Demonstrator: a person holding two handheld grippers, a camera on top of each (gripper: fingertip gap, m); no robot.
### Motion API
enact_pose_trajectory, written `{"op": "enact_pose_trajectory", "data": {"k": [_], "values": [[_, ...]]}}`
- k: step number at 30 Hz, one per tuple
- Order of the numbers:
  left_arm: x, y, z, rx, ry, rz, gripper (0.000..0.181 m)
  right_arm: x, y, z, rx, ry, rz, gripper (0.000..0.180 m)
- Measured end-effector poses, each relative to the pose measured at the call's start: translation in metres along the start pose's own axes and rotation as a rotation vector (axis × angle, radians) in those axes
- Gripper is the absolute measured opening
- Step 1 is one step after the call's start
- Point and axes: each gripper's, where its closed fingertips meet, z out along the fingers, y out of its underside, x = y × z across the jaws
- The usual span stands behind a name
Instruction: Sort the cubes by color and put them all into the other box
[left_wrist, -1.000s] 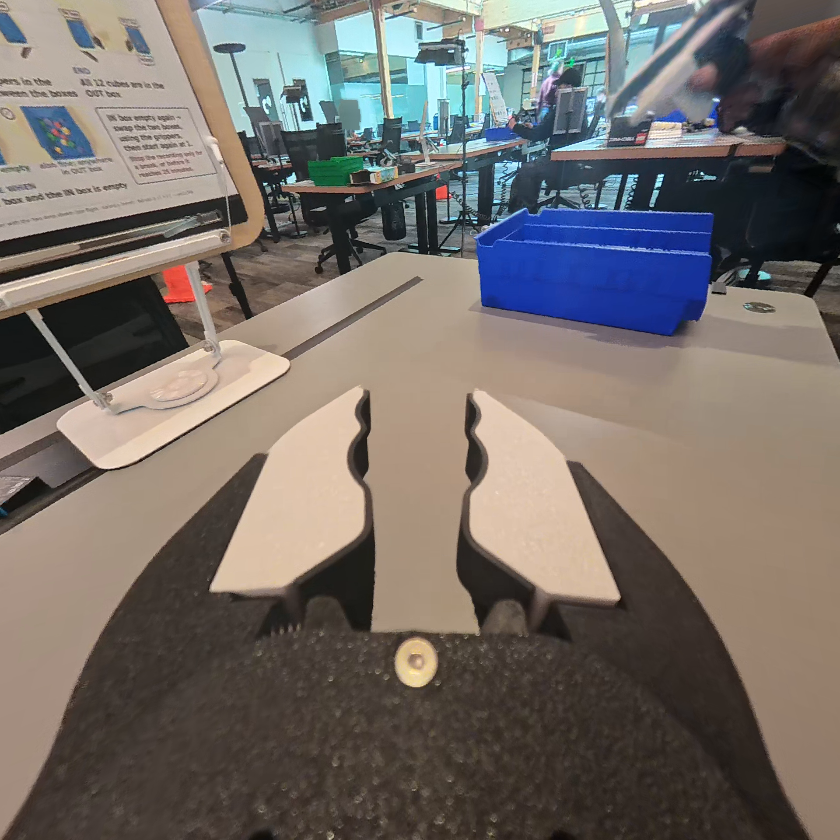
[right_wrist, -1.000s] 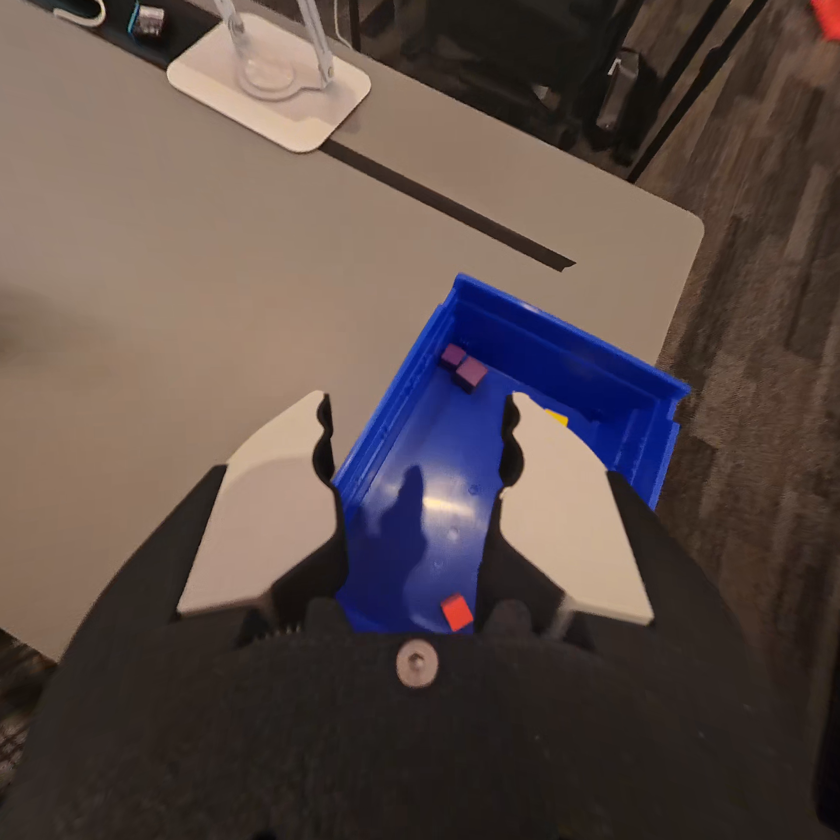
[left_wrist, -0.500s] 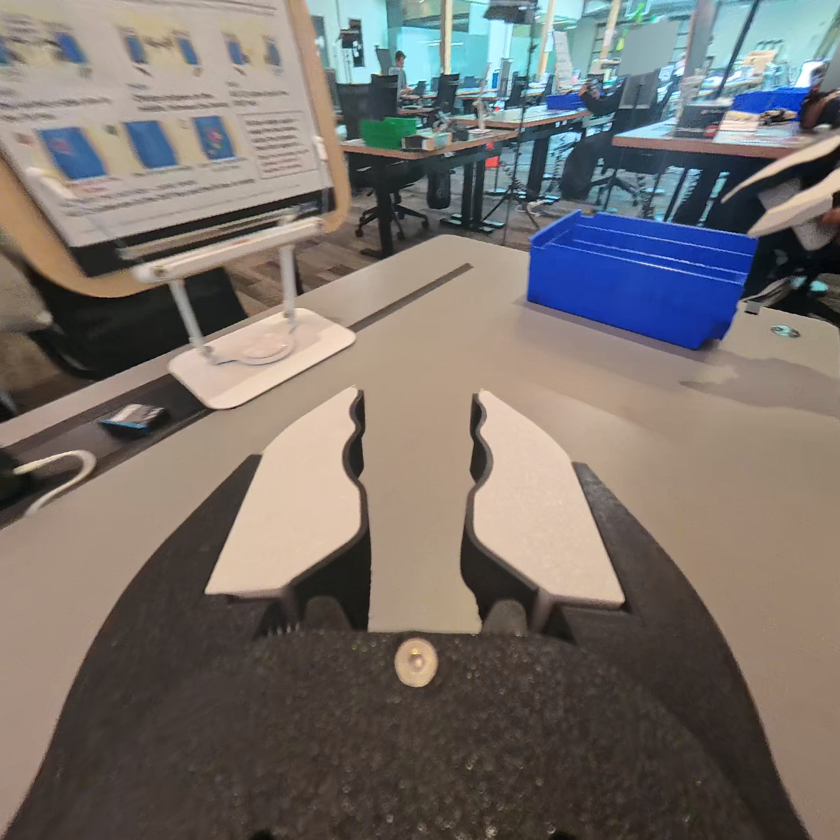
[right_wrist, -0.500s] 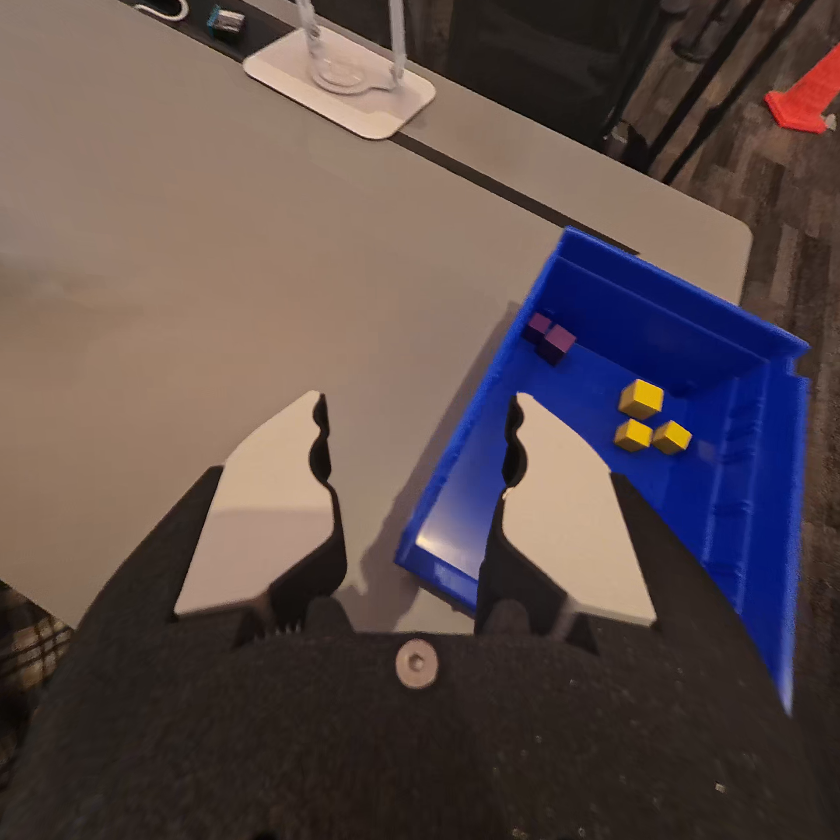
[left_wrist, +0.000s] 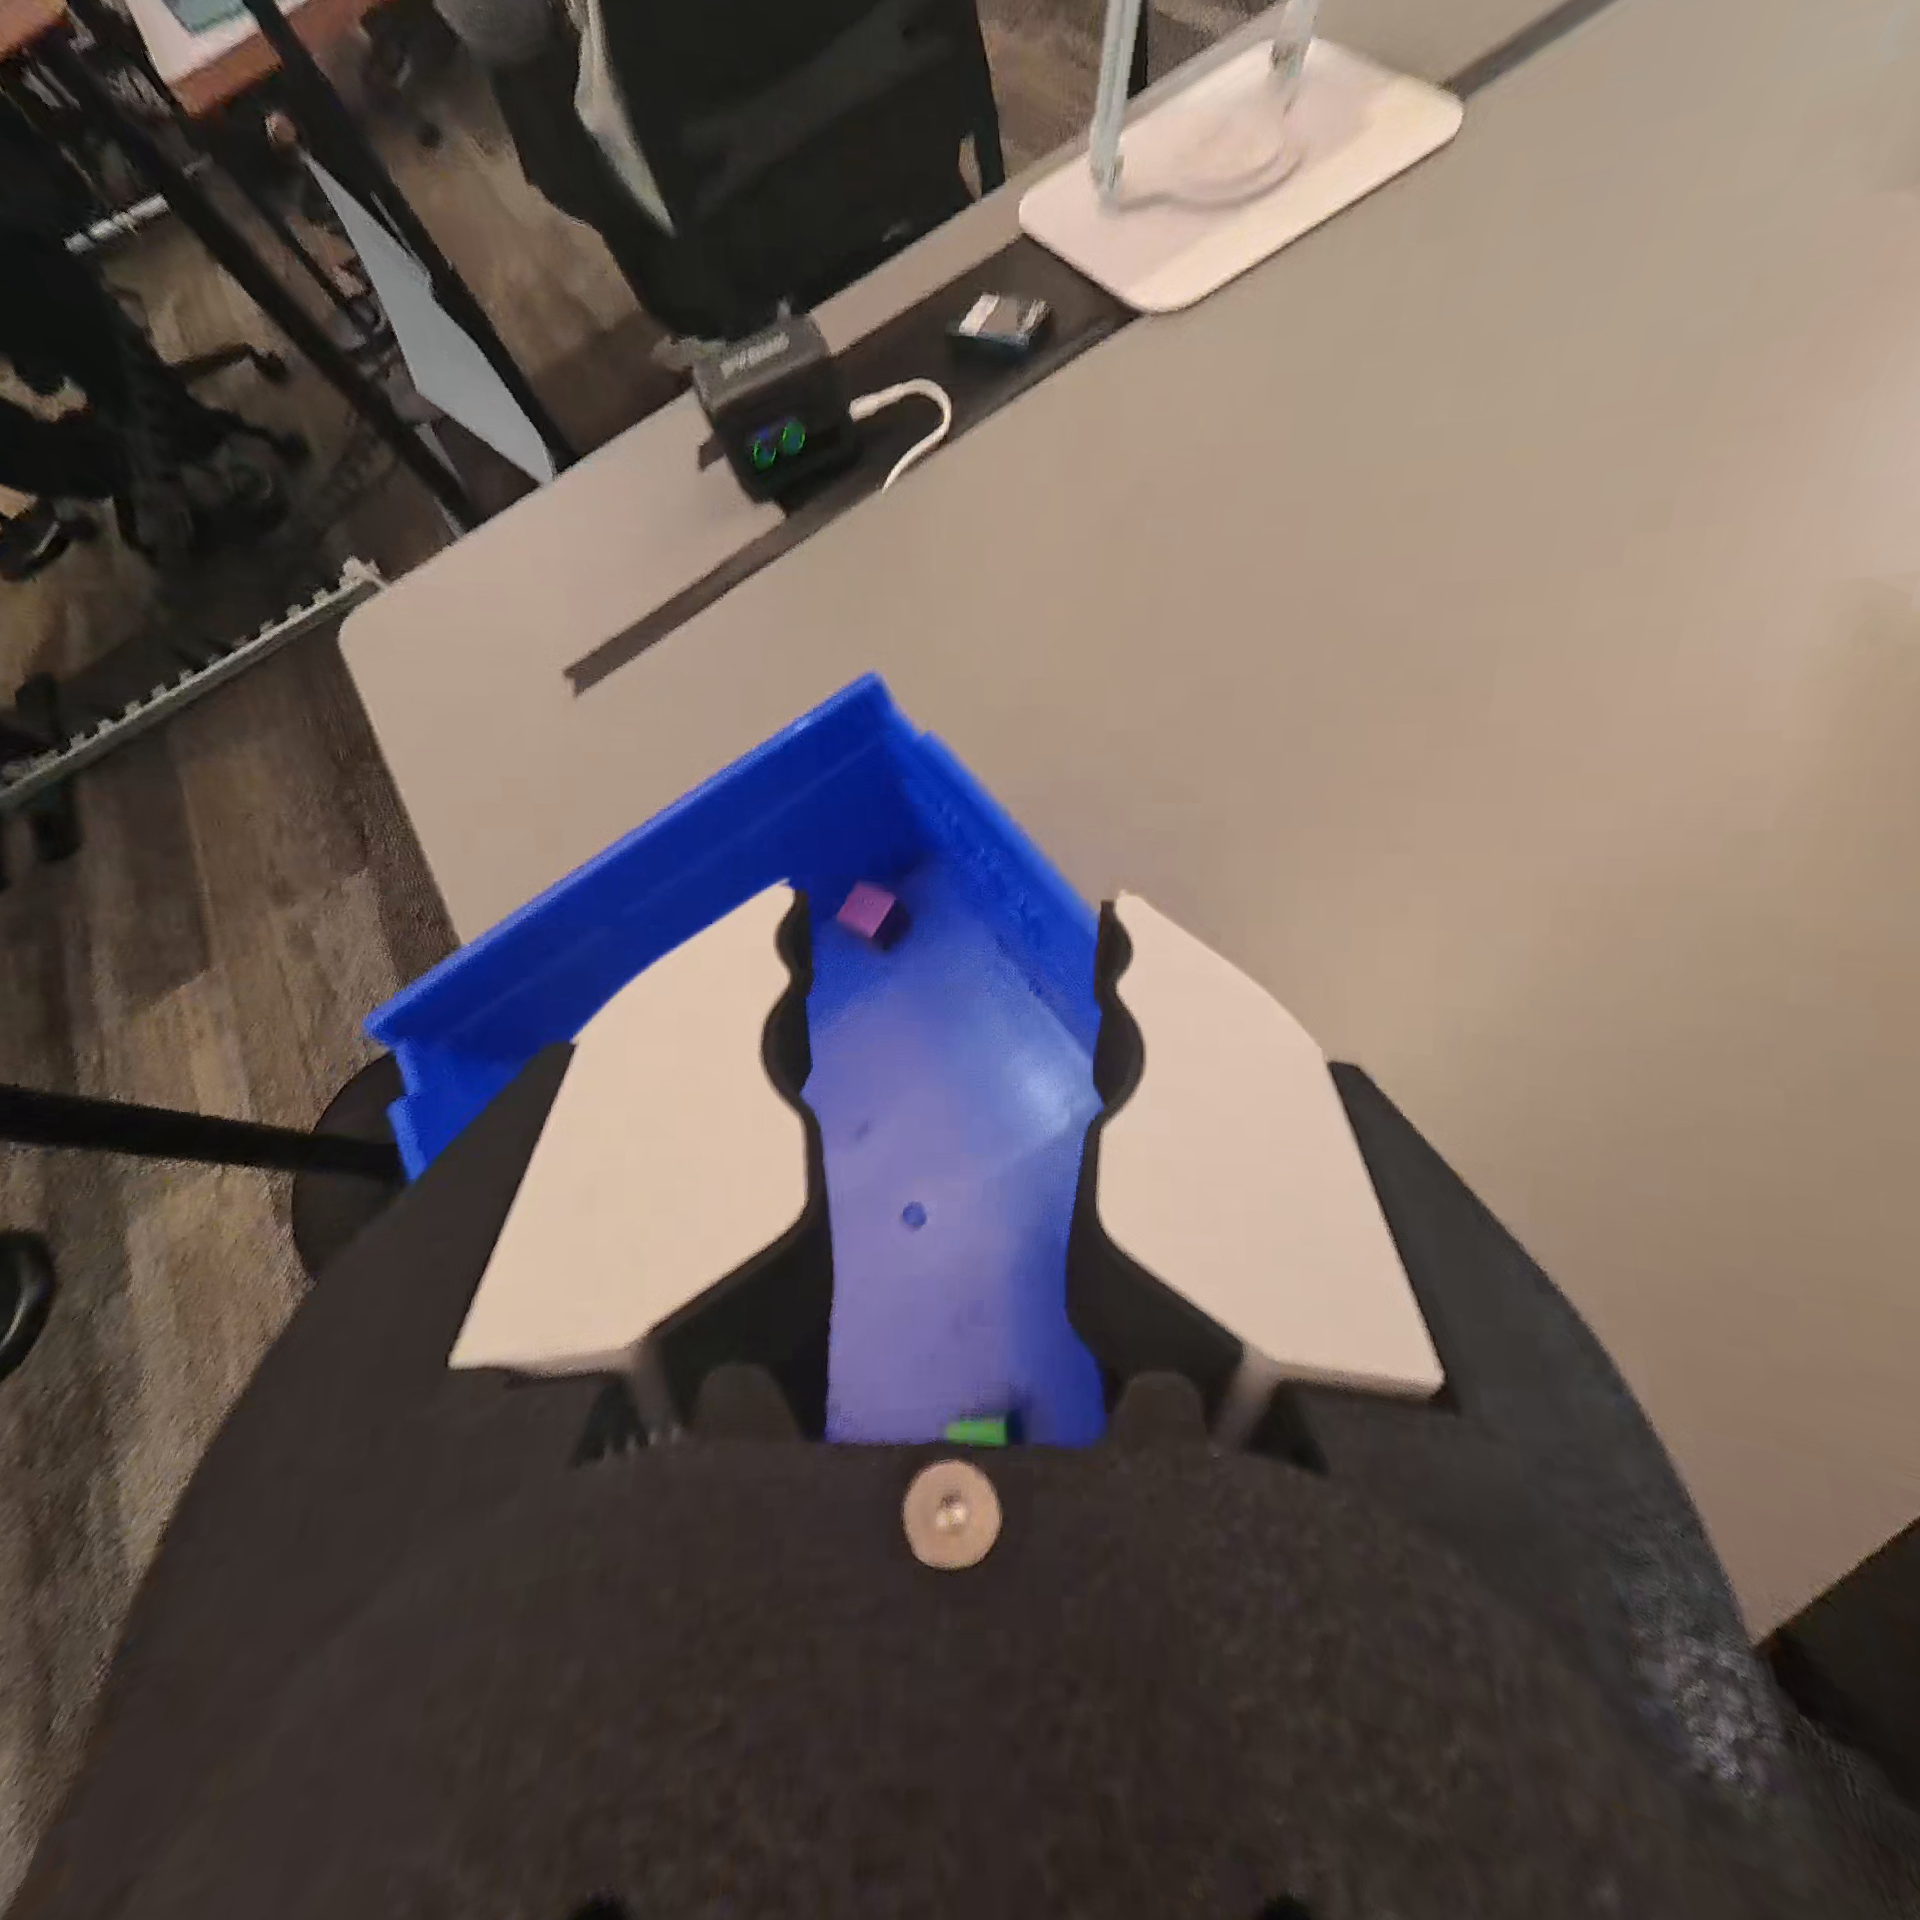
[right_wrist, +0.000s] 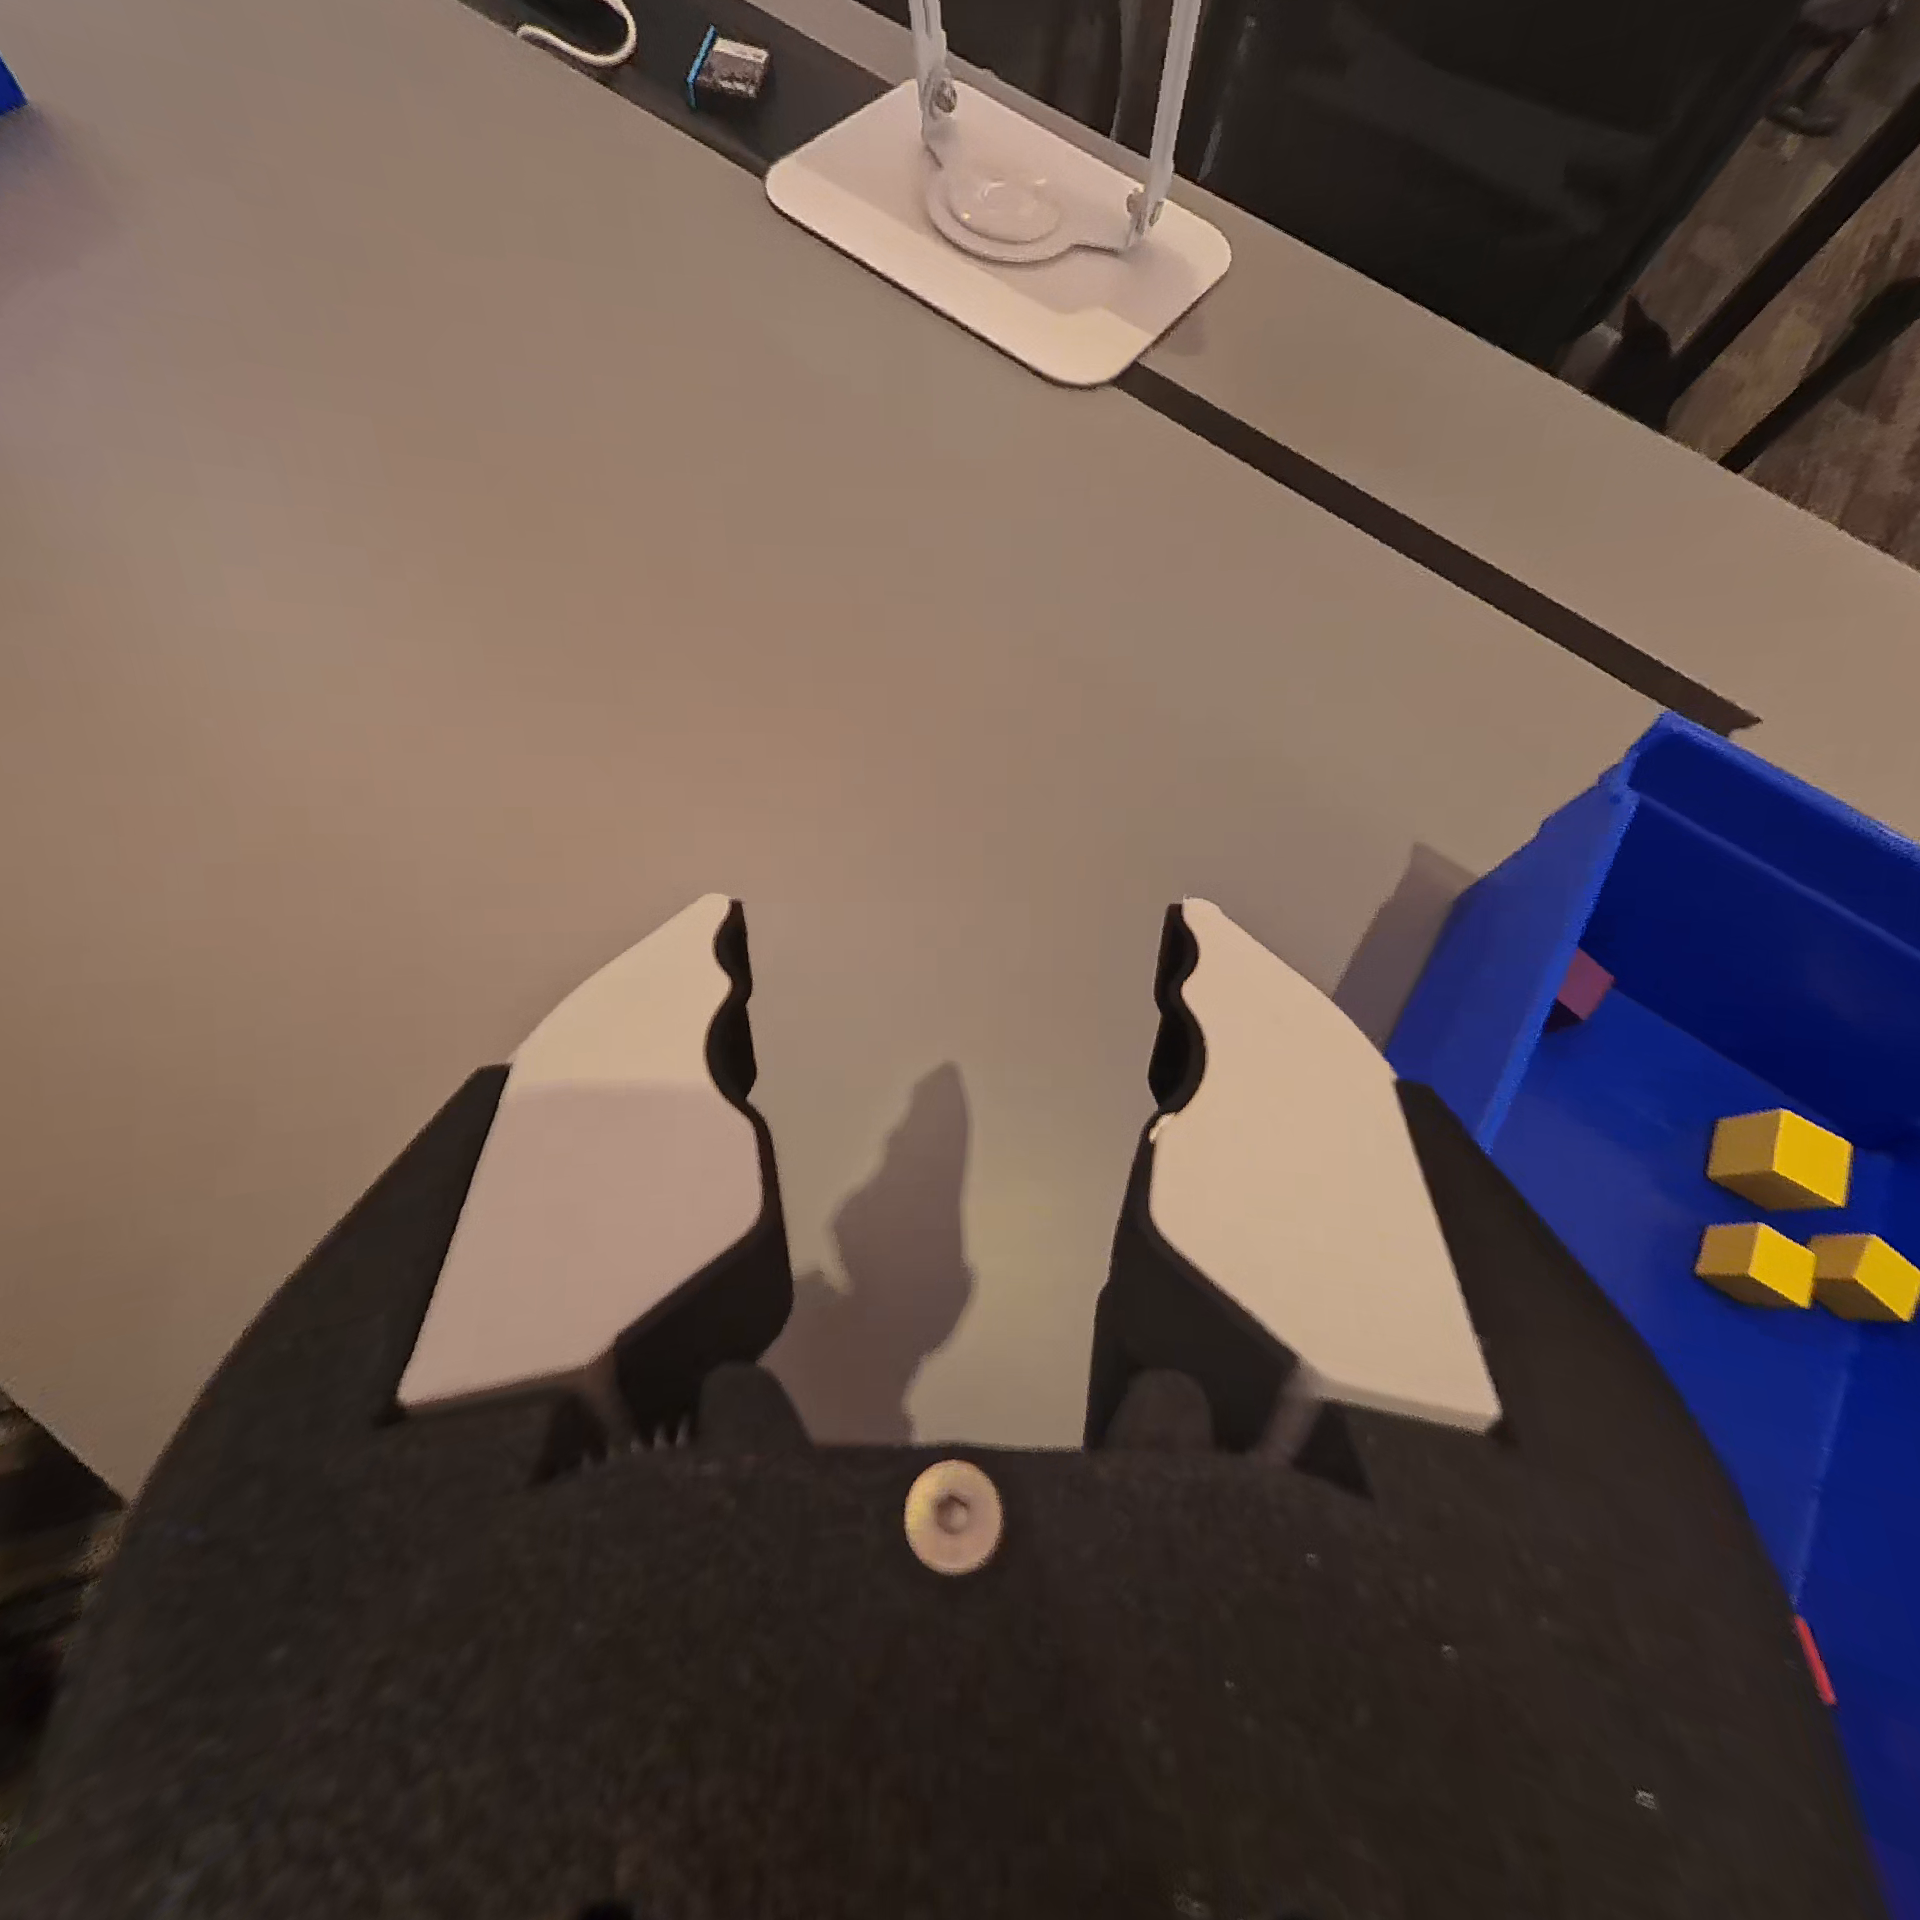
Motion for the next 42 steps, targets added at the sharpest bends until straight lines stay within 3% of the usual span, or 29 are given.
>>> {"op": "enact_pose_trajectory", "data": {"k": [7,14,25,33,42], "values": [[-0.015,0.049,-0.001,-0.059,0.043,0.079,0.054,-0.023,-0.048,0.013,0.018,-0.041,0.021,0.071],[-0.010,0.059,0.056,-0.125,0.184,0.238,0.055,-0.060,-0.079,0.036,-0.055,-0.053,-0.107,0.072],[-0.036,0.087,0.137,-0.243,0.262,0.177,0.050,-0.080,-0.074,0.048,-0.105,-0.087,-0.136,0.072],[-0.041,0.096,0.161,-0.296,0.270,0.166,0.048,-0.078,-0.065,0.046,-0.083,-0.109,-0.102,0.071],[-0.022,0.107,0.177,-0.364,0.409,0.141,0.032,-0.084,-0.050,0.046,-0.066,-0.148,-0.067,0.069]]}}
